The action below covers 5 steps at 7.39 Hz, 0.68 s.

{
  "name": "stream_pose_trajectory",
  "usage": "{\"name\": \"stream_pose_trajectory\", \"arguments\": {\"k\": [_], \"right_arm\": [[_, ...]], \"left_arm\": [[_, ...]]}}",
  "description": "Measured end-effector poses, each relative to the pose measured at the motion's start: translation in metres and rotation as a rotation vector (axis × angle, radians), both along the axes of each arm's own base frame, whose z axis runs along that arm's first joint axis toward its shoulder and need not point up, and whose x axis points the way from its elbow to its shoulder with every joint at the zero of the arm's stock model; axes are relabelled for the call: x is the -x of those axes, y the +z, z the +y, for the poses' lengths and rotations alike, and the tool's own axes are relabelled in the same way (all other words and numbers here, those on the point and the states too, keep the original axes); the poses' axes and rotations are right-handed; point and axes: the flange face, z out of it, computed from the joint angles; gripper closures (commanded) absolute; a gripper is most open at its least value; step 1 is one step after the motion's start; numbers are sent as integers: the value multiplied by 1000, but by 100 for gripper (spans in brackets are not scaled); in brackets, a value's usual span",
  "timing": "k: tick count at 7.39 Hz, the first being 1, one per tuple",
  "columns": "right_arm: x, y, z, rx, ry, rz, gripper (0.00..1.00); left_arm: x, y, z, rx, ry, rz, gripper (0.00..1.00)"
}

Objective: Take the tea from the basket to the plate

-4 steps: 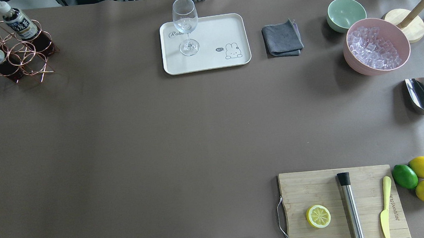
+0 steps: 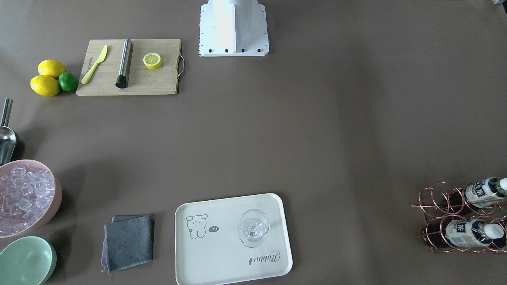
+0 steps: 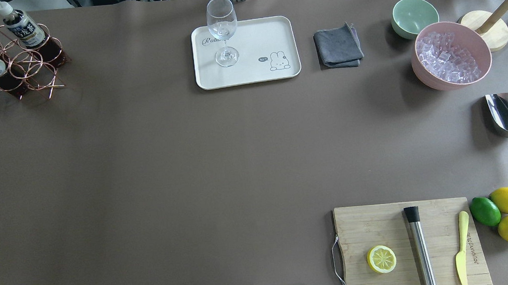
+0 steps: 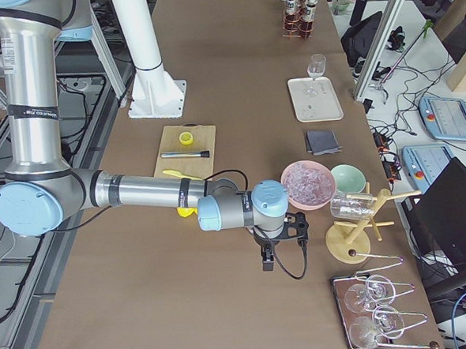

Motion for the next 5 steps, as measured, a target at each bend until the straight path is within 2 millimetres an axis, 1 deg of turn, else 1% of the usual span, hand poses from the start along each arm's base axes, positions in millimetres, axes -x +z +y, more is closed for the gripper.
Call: {"name": "stream_pose_trajectory", "arguments": {"k": [4, 5], "right_arm": [[-6, 1, 6, 2, 12, -2, 0], [-10, 4, 11, 9, 21, -2, 0]], "left_arm": [[-1, 3, 1, 3, -1, 12, 2], [-1, 3, 1, 3, -1, 13, 2]]}}
